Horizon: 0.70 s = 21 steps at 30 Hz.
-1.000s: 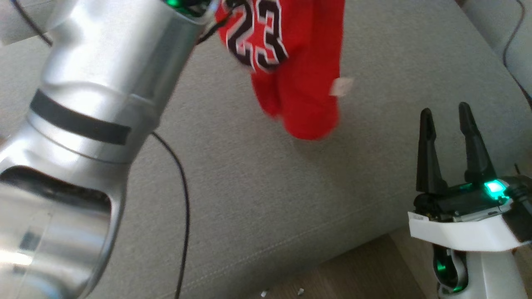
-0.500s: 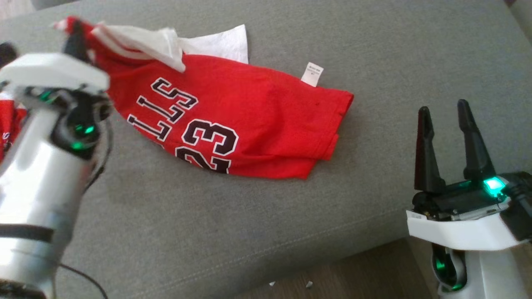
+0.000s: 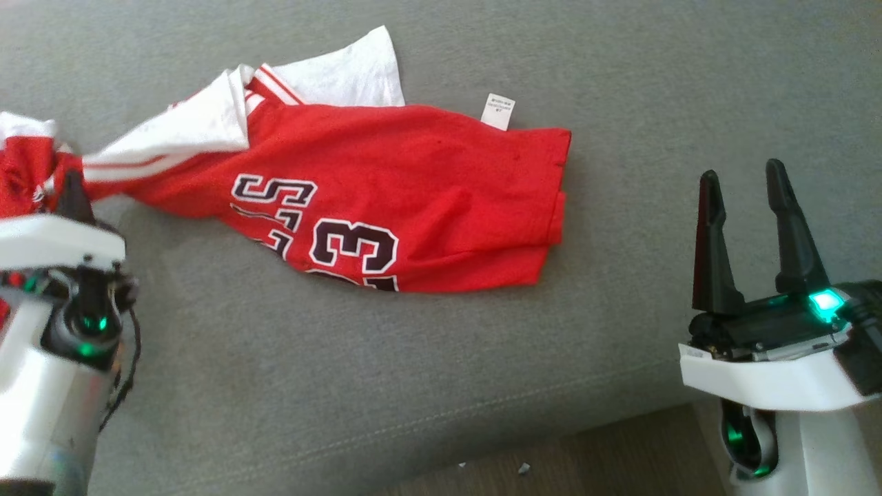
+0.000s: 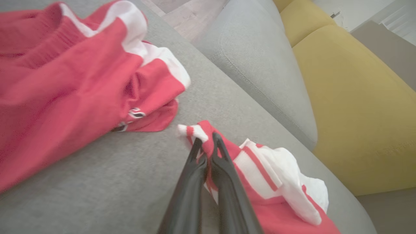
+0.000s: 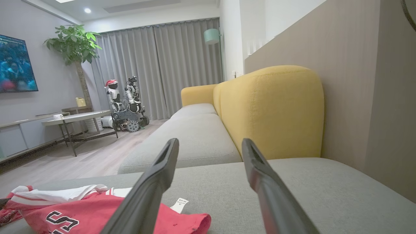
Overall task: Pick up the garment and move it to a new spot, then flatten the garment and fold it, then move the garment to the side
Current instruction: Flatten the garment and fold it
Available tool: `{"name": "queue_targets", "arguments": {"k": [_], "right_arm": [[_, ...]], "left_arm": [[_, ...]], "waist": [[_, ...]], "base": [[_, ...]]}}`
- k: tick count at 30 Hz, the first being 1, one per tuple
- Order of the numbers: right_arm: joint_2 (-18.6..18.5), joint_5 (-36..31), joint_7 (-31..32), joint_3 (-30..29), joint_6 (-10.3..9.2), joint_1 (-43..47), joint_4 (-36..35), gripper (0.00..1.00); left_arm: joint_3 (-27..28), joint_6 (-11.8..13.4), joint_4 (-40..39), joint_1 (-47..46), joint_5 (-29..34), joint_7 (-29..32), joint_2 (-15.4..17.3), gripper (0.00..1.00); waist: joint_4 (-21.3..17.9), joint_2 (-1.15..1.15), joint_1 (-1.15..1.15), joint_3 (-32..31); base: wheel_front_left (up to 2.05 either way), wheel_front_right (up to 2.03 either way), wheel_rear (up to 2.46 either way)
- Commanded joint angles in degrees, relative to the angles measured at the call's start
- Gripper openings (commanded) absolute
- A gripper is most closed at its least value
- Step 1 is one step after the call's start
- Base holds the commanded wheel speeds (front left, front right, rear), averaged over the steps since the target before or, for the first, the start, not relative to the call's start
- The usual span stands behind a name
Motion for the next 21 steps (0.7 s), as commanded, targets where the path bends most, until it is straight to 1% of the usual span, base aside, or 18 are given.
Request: {"name": "queue_targets", "arguments": {"k": [1, 2, 3, 4, 5, 6, 7, 10, 14, 16, 18, 20, 21], "right_arm": [[-0.1, -0.6, -0.4, 1.1, 0.37, -0.6, -1.8, 1.0], [-0.1, -0.7, -0.4, 1.2, 0.37, -0.6, -1.7, 1.0], [-0.1, -0.9, -0.4, 1.3, 0.37, -0.6, -1.6, 1.0], [-0.1, -1.0, -0.4, 1.3, 0.37, -0.7, -1.6, 1.0], [-0.1, -1.1, -0.4, 1.3, 0.37, -0.7, -1.6, 1.0], [-0.1, -1.3, -0.4, 1.4, 0.37, -0.8, -1.5, 1.0], [-0.1, -1.4, -0.4, 1.5, 0.37, -0.8, -1.4, 1.0], [-0.1, -1.8, -0.4, 1.8, 0.37, -0.9, -1.1, 1.0], [-0.1, -2.1, -0.4, 2.0, 0.37, -0.9, -0.8, 1.0], [-0.1, -2.1, -0.4, 2.1, 0.37, -0.8, -0.4, 1.0], [-0.1, -2.1, -0.4, 2.1, 0.37, -0.8, 0.0, 1.0], [-0.1, -2.0, -0.4, 2.5, 0.37, -0.6, 0.6, 1.0], [-0.1, -1.8, -0.4, 3.1, 0.37, -0.4, 1.5, 1.0]], "left_arm": [[2.8, 0.6, -2.1, -0.6, 0.6, -0.7, 3.2, 0.0], [3.3, 0.9, -2.5, 0.5, 1.3, -0.7, 3.4, 0.0], [3.8, 1.2, -3.0, 1.5, 2.2, -0.7, 3.5, 0.09], [4.4, 1.5, -3.4, 2.4, 3.2, -0.7, 3.5, 0.36], [5.0, 1.7, -3.8, 3.2, 4.5, -0.7, 3.5, 0.59], [5.5, 1.8, -4.3, 3.8, 6.1, -0.7, 3.4, 0.97], [6.2, 2.1, -4.7, 4.4, 7.7, -0.7, 3.2, 1.0], [8.8, 3.3, -7.0, 5.9, 15.4, -0.7, 2.6, 1.0], [12.2, 5.1, -13.2, 9.0, 29.6, -0.7, 0.6, 1.0], [13.4, 5.7, -17.3, 11.2, 36.9, -0.7, -1.2, 1.0], [13.9, 5.8, -21.1, 13.5, 43.4, -0.7, -3.4, 1.0], [14.1, 5.5, -24.6, 15.6, 48.9, -0.7, -5.8, 1.0], [14.7, 4.9, -27.3, 17.4, 53.1, -0.7, -8.1, 1.0]], "waist": [[0.9, 0.0, 0.0, -0.1], [1.2, 0.0, 0.0, -0.2], [1.7, 0.0, 0.0, -0.2], [2.0, 0.0, 0.0, -0.2], [2.4, 0.0, 0.0, -0.1], [2.8, 0.0, 0.0, 0.0], [3.1, 0.0, 0.0, 0.0], [3.8, 0.0, 0.0, 0.0], [4.3, 0.0, 0.0, 0.1], [4.4, 0.0, 0.0, 0.0], [4.5, 0.0, 0.0, -0.1], [4.5, 0.0, 0.0, -0.4], [4.5, 0.0, 0.0, -0.8]], "base": [[0.0, 0.0, 0.0], [0.0, 0.0, 0.0], [0.0, 0.0, 0.0], [0.0, 0.0, 0.0], [0.0, 0.0, 0.0], [0.0, 0.0, 0.0], [0.0, 0.0, 0.0], [0.0, 0.0, 0.0], [0.0, 0.0, 0.0], [0.0, 0.0, 0.0], [0.0, 0.0, 0.0], [0.0, 0.0, 0.0], [0.0, 0.0, 0.0]]}}
